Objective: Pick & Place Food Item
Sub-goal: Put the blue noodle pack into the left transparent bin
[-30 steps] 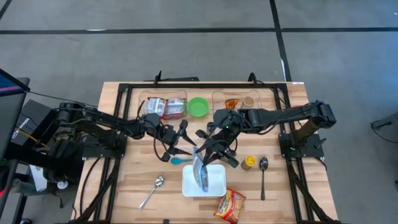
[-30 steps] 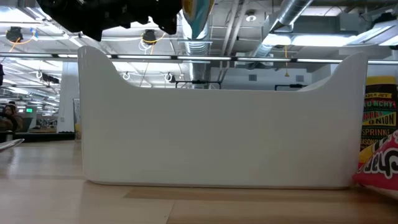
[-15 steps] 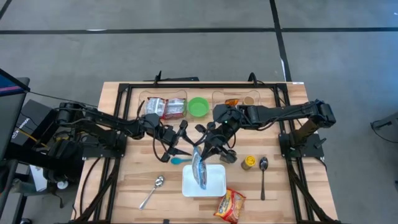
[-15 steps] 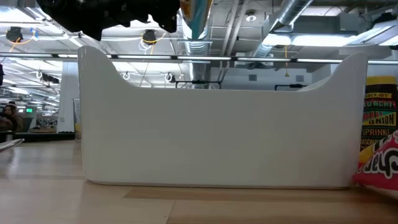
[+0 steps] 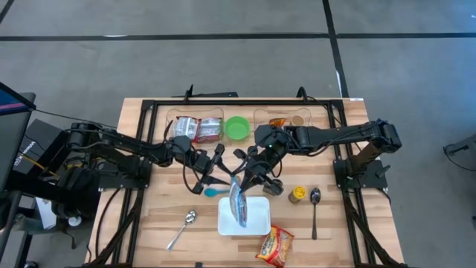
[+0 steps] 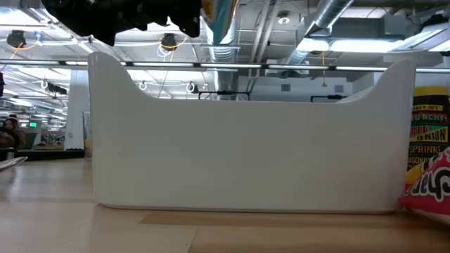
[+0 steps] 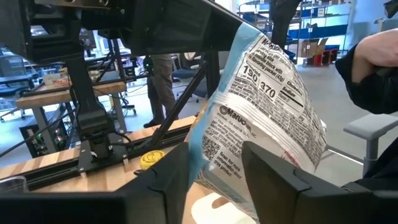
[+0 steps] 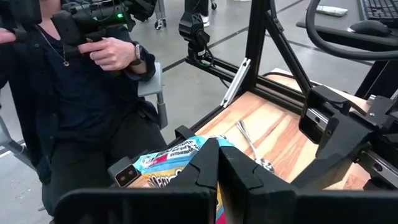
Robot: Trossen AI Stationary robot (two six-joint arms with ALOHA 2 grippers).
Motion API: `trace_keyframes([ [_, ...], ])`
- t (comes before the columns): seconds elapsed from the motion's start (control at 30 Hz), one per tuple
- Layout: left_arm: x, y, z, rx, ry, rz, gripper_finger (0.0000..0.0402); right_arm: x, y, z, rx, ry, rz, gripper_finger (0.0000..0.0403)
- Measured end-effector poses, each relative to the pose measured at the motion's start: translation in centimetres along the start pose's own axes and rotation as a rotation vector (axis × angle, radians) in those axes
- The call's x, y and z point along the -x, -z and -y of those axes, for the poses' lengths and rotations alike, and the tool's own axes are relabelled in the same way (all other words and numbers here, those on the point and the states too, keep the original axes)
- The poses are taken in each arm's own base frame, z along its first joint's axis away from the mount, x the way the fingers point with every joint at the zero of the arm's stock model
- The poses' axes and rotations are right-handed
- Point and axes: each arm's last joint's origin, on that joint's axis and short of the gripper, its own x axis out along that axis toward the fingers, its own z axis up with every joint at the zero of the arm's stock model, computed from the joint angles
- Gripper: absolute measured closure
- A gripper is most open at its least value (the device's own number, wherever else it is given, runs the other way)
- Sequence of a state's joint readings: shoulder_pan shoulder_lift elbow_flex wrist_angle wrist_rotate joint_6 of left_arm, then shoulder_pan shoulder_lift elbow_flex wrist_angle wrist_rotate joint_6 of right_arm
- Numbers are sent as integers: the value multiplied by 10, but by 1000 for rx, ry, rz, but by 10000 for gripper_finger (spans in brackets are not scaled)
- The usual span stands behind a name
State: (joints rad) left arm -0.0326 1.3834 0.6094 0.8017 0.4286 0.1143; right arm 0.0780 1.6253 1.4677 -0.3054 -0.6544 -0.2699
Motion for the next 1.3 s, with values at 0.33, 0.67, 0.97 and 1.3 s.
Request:
trace_keyframes([
  [0.33, 0, 0, 0, 1, 0, -1, 341, 0, 0, 0, 3, 0, 1, 403],
  [0.67, 0, 0, 0, 0, 0, -1, 397, 0, 0, 0, 3, 1, 1, 403],
  [0.97, 0, 0, -1, -1, -19, -2, 401, 0, 0, 0, -4, 0, -1, 403],
  [1.3, 0, 0, -1, -1, -21, -4, 401, 0, 0, 2, -163, 54, -3, 387],
])
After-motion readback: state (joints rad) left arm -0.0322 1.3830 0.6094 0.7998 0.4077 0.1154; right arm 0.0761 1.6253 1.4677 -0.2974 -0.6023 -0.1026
